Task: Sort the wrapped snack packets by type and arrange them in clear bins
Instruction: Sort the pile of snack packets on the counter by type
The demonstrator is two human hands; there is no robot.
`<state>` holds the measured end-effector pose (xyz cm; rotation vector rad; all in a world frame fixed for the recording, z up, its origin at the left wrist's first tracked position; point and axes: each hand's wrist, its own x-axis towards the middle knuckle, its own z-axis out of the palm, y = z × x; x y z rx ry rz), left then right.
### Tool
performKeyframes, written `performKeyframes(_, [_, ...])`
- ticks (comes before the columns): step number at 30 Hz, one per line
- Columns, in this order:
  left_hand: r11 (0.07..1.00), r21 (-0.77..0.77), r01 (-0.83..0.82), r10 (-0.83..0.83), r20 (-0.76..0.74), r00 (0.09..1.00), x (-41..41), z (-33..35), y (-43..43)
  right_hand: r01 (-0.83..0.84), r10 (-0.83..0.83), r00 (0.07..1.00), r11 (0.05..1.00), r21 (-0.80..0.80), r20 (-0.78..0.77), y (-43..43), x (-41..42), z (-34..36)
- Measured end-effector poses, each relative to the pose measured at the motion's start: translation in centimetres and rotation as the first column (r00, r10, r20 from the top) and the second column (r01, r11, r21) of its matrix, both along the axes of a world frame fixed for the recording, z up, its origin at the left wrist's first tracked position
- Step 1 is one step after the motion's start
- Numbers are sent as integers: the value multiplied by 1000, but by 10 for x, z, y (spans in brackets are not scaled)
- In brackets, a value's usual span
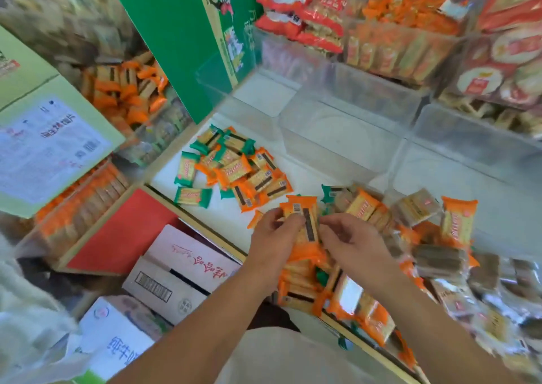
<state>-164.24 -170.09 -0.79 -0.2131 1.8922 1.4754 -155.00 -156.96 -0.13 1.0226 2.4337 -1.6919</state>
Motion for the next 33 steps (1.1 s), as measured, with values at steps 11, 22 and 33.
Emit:
performKeyframes(11, [986, -24, -166, 167, 32, 985, -209, -45, -14, 59, -53, 983, 998, -30, 174, -22, -122, -41])
performKeyframes(22, [929, -272, 251, -250, 42, 967, -62, -112, -76, 84, -81, 977, 996, -8, 198, -37, -48, -35])
performKeyframes(33, [845, -351, 404, -465, -108, 879, 52, -148, -76, -452, 311, 890, 691, 564, 332, -67, 51, -92])
